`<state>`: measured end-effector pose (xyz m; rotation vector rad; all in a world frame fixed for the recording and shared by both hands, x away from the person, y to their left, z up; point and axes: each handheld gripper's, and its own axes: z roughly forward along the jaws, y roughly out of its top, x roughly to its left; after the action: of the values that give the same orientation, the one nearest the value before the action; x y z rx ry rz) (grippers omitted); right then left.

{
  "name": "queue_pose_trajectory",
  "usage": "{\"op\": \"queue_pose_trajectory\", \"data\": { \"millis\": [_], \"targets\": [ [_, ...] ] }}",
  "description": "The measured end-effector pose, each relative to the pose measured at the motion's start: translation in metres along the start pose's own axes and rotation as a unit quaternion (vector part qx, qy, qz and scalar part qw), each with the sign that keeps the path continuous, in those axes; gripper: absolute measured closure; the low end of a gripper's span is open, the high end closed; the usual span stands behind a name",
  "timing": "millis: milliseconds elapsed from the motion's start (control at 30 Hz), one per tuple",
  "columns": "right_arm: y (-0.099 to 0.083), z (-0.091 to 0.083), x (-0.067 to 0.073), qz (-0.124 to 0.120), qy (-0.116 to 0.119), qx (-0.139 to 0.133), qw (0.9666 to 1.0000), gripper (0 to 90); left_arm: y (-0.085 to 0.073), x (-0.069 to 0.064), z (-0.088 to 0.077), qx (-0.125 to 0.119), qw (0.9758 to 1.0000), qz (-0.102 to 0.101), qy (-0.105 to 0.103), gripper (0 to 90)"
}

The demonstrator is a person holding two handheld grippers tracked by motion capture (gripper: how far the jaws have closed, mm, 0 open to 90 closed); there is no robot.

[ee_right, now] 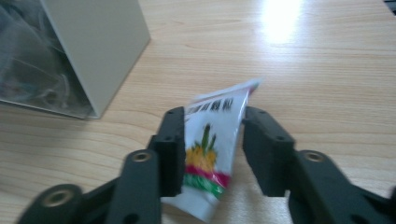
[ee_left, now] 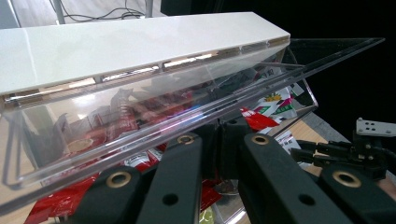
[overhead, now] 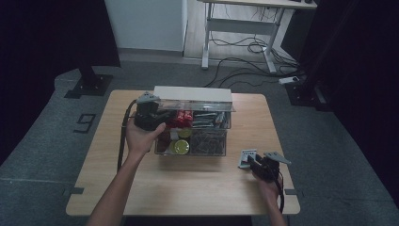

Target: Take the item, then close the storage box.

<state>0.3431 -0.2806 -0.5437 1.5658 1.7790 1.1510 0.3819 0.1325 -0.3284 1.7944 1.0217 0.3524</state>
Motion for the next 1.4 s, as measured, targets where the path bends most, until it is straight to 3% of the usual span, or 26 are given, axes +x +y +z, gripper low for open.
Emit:
{"op": "queue_pose_trajectory", "data": {
  "millis": [133, 300, 867, 1400],
  "targets": [
    [0.000, 0.002, 0.000, -0.001, -0.005, 0.014, 0.9999, 48.5, 0.000, 0.000, 0.000, 0.000, 1.0000, 0.000, 0.000, 88.6],
    [0.001, -0.001, 0.001, 0.003, -0.008, 0.009, 0.9999, 46.5, 0.000, 0.000, 0.000, 0.000, 1.0000, 0.000, 0.000, 88.6],
    [0.005, -0.011, 0.004, 0.011, 0.014, -0.014, 0.9997, 46.4, -0.001, -0.001, -0.001, 0.001, 1.0000, -0.001, -0.003, 90.0],
    [0.006, -0.015, 0.002, 0.017, 0.013, -0.021, 0.9996, 47.9, -0.003, -0.003, -0.003, 0.002, 1.0000, 0.001, -0.007, 90.0]
  ]
}}
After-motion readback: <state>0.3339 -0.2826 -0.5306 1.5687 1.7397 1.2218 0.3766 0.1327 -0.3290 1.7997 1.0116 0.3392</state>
